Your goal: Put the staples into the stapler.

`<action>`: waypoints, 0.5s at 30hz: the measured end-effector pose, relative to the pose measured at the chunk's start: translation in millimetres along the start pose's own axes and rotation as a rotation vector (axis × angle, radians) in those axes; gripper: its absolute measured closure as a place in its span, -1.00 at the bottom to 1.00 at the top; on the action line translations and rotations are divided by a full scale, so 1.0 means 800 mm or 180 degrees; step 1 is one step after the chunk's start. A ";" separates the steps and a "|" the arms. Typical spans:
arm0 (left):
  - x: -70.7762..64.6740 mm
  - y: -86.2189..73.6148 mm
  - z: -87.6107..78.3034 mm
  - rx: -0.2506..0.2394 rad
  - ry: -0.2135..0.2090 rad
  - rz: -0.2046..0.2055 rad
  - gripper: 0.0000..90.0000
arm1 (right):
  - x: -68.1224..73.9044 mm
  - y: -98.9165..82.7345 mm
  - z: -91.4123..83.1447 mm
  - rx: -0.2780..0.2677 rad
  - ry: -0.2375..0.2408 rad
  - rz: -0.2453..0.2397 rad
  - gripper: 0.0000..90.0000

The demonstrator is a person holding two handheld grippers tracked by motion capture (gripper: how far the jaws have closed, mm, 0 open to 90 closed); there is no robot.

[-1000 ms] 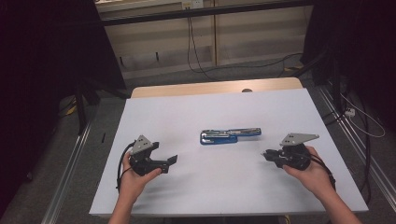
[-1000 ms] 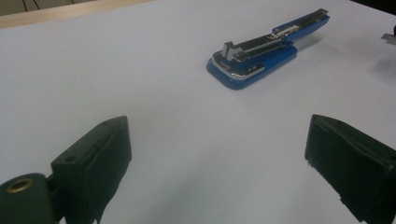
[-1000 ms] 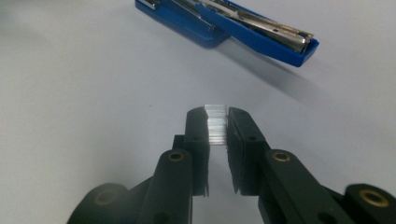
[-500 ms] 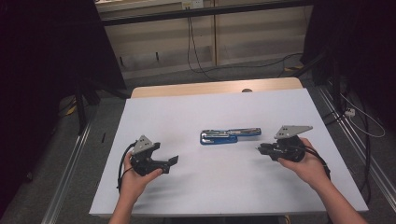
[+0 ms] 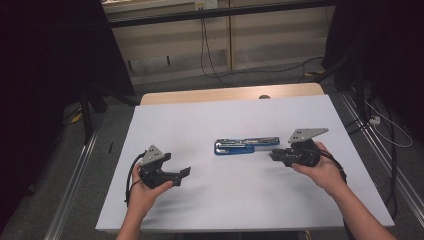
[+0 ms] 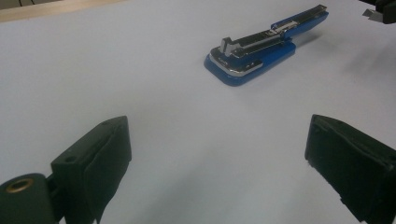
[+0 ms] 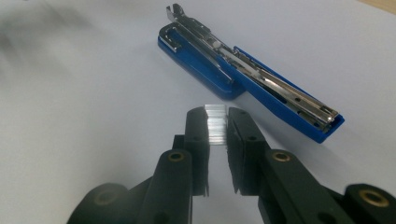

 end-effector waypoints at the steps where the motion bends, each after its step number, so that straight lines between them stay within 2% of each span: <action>1: 0.000 0.000 0.000 0.0008 -0.0002 -0.0003 -0.84 | 0.000 0.002 0.000 -0.0020 0.0024 0.0002 0.76; 15: 0.002 0.000 0.001 -0.0003 -0.0013 -0.0003 -0.84 | 0.006 0.026 0.010 -0.0007 0.0103 -0.0136 0.76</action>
Point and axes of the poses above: each handheld gripper's, and its own axes: z roughly forward along the jaws, y roughly out of its top, x roughly to its left, the point moved 3 cm from there along z, roughly forward along the jaws, and after that the axes turned 11 degrees about z, right-handed, at the moved point
